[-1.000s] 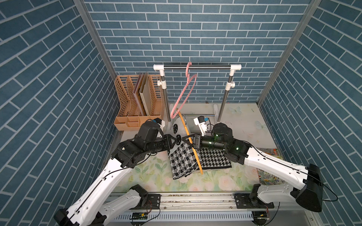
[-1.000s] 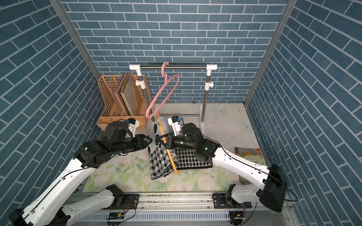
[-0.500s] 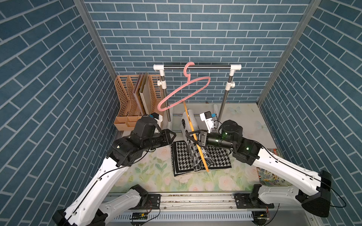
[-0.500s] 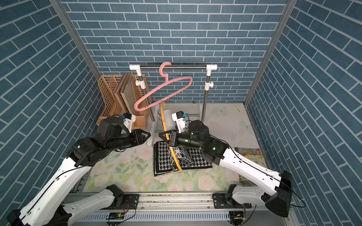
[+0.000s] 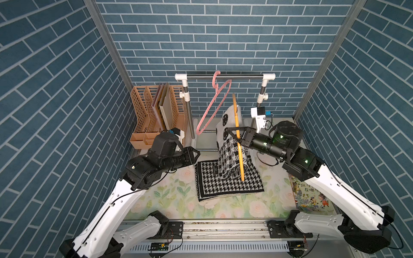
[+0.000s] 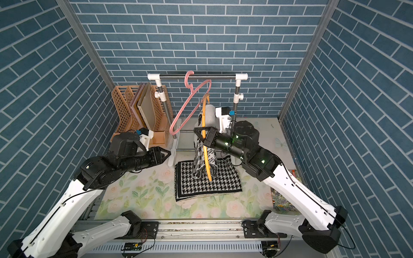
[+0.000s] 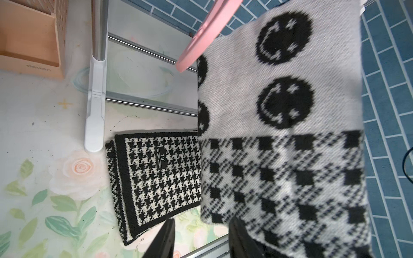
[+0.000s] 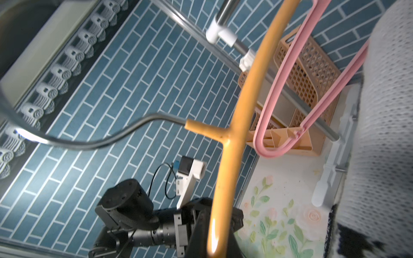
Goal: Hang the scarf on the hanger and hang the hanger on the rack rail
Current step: Place the hanger at the clothesline.
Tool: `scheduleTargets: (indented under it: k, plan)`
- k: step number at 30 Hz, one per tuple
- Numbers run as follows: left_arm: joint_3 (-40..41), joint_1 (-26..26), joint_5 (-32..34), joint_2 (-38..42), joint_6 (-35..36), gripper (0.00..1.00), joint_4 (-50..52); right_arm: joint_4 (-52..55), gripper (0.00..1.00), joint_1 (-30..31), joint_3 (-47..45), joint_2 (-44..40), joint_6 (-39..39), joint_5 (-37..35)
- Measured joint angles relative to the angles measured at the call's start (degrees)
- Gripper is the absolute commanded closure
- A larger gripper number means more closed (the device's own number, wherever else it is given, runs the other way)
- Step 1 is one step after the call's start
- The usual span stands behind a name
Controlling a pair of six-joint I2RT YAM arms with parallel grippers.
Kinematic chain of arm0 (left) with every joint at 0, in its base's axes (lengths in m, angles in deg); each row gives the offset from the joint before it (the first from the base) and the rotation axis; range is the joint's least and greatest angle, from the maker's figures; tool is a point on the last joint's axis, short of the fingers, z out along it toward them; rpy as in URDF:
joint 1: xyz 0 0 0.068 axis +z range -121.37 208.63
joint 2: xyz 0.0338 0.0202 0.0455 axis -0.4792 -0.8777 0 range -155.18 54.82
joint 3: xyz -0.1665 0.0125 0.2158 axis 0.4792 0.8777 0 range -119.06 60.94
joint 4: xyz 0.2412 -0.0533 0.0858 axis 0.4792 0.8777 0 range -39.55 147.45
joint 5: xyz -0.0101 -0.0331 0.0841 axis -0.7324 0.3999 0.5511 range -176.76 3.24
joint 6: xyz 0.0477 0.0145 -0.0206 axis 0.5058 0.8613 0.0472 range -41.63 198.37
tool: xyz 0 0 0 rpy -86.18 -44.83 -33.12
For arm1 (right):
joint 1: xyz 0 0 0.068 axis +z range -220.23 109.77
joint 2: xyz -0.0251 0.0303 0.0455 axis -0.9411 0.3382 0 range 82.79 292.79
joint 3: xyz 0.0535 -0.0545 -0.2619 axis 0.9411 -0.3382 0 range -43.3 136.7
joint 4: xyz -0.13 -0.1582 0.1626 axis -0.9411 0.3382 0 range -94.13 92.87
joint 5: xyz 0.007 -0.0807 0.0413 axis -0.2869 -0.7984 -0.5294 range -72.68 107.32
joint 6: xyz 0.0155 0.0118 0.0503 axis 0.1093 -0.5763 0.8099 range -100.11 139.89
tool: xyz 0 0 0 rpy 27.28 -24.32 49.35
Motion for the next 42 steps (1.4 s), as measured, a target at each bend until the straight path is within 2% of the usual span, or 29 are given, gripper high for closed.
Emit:
scheduleTargets:
  k: [6, 13, 19, 28, 38, 39, 42]
  plan:
    - [-0.37, 0.07, -0.07, 0.00, -0.02, 0.56, -0.02, 1.16, 1.00, -9.90, 5.42, 6.25, 1.97, 5.01]
    - [-0.37, 0.09, -0.11, 0.04, 0.00, 0.56, 0.00, 3.04, 1.00, -17.53, 13.09, 17.22, 2.91, 13.03]
    - [0.09, 0.09, -0.09, 1.05, -0.04, 0.55, 0.00, 2.10, 1.00, -23.26, 18.23, 22.45, 5.66, 19.12]
    - [0.02, 0.09, -0.11, 1.01, -0.13, 0.53, -0.04, -3.56, 1.00, -25.94, 22.18, 27.67, 10.97, 24.76]
    - [-1.97, 0.09, -0.83, -0.66, -0.55, 0.46, -1.46, -9.51, 1.00, -26.99, 19.54, 29.03, 15.23, 26.45]
    - [-2.01, 0.09, -0.94, -0.76, -0.68, 0.44, -1.75, -10.60, 0.98, -26.97, 18.08, 28.70, 15.32, 26.51]
    - [-3.39, 0.09, -0.83, -1.86, -1.05, 0.41, -2.10, -15.02, 0.69, -27.04, 13.05, 26.86, 15.58, 26.08]
